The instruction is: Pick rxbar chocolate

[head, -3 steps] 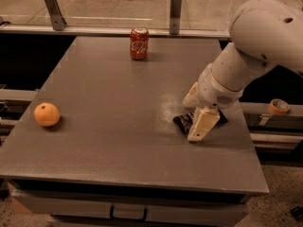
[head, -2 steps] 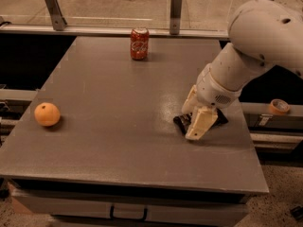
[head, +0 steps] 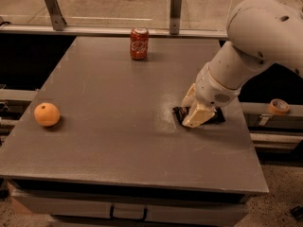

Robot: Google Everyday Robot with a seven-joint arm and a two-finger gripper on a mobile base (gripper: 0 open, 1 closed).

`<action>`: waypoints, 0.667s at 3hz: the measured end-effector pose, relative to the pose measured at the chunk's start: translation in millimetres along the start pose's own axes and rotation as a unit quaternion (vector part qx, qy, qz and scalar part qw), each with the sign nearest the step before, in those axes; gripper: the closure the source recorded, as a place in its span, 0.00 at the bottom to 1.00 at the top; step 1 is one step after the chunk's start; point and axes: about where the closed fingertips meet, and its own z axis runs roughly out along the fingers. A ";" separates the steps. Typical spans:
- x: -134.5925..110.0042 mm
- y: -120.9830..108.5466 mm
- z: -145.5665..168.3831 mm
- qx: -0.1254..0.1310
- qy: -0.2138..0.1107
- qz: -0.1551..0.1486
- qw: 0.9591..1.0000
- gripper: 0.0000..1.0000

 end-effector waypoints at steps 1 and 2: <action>-17.5 -5.9 -28.1 0.013 -0.043 -0.004 0.999 1.00; -45.8 -16.8 -75.9 0.023 -0.133 -0.015 0.991 1.00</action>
Offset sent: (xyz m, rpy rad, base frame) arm 0.0103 0.0351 0.1910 0.5792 -0.1034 0.0995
